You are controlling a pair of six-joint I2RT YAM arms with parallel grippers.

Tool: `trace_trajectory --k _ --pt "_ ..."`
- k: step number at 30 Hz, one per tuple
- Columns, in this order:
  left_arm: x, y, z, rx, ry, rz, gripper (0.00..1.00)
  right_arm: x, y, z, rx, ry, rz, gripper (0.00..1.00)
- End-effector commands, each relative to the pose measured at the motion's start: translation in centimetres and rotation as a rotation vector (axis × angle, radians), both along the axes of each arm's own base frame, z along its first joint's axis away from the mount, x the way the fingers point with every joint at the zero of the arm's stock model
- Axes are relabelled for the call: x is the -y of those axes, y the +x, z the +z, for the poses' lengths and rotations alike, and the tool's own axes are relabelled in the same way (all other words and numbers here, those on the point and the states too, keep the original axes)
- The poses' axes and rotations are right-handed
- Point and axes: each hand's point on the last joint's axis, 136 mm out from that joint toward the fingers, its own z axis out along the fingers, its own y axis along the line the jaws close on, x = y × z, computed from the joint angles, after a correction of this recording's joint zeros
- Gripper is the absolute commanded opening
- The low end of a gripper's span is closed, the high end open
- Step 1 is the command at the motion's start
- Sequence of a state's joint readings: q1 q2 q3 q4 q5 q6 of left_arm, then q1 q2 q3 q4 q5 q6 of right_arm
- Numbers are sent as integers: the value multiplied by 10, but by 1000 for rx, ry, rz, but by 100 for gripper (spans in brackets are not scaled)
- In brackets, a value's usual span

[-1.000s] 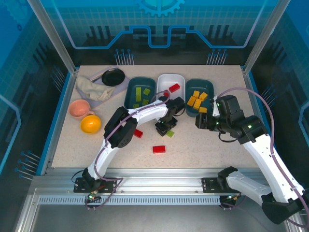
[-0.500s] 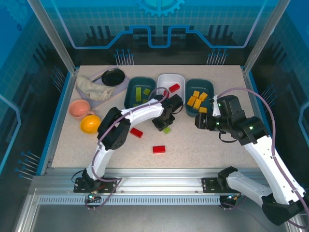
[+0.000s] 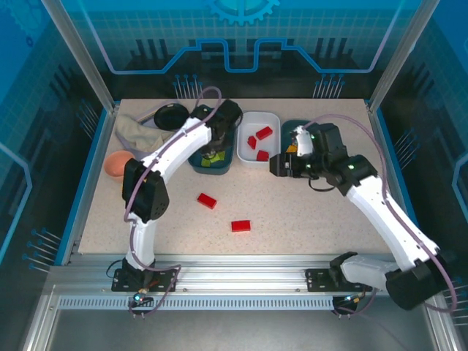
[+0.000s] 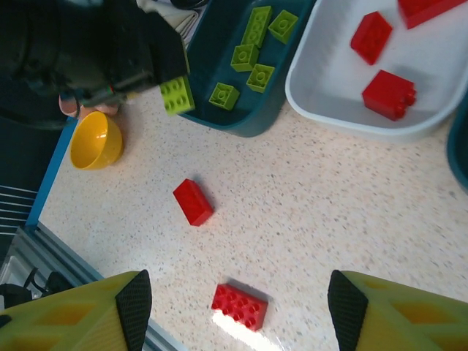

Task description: Sort the legos into containers by color

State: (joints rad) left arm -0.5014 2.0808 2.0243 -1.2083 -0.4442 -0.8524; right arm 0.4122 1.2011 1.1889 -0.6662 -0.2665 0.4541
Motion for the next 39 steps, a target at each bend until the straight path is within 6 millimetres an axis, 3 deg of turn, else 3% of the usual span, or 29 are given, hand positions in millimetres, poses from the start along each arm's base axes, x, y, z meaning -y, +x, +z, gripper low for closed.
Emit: trace_trajectory --k 1,8,15,26,33,39 --pt "-39 18 2 -67 230 -110 31 -25 22 30 79 101 60 68" --pt "-63 64 -18 -91 414 -153 32 -46 57 24 56 184 43 69" --pt "-67 81 -44 -105 463 -156 32 -50 67 13 16 193 30 69" --pt "-51 78 -83 -164 476 -197 36 -36 63 -2 -35 176 -1 69" --pt "-48 77 -94 -180 482 -205 39 -30 57 -4 -44 174 -8 69" --pt "-44 76 -92 -177 472 -211 54 -27 52 -8 -54 170 -11 69"
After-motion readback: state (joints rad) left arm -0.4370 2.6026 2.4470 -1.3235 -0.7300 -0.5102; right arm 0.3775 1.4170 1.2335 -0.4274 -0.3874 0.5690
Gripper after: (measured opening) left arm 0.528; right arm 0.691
